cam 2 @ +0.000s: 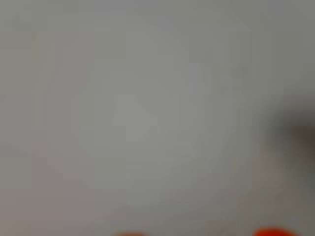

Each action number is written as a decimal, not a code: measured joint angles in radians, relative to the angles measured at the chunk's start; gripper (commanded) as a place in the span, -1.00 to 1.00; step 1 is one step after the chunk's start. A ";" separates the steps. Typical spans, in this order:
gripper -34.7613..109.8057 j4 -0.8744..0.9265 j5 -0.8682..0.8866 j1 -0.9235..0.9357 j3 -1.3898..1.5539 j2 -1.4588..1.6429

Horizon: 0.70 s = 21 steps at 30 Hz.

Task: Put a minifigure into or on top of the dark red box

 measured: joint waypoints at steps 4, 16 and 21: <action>-0.39 0.026 0.009 -0.021 0.020 -0.014; -0.41 0.132 -0.167 -0.232 -0.044 -0.265; -0.40 0.153 -0.172 -0.345 -0.095 -0.325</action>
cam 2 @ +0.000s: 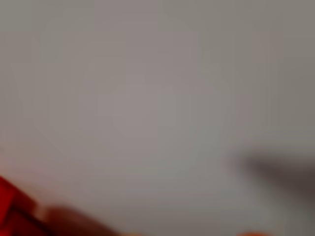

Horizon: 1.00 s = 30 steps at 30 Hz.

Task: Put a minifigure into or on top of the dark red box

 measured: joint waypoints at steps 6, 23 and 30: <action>-0.43 0.104 -0.005 -0.057 -0.026 0.008; -0.39 0.161 0.037 -0.422 0.026 0.410; -0.39 0.075 0.087 -0.614 0.143 0.442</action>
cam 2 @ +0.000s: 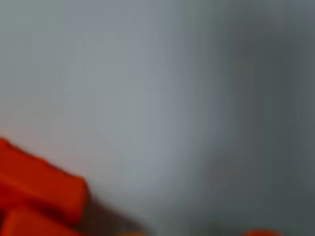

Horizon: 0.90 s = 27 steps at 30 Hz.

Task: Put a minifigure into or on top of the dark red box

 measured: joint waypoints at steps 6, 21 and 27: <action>-0.37 -0.163 0.014 -0.150 0.087 0.000; -0.19 -0.417 -0.048 -0.100 0.192 0.031; -0.18 -0.445 -0.072 -0.061 0.264 0.094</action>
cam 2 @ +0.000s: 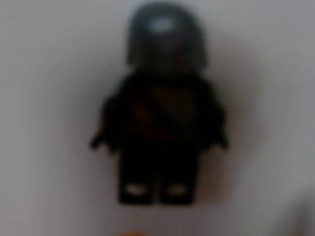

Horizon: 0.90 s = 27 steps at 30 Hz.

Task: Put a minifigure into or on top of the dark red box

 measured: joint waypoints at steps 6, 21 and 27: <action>-0.18 0.009 0.020 0.005 0.078 0.074; -0.18 0.031 0.158 -0.072 0.206 0.268; -0.19 0.003 0.173 -0.089 0.206 0.238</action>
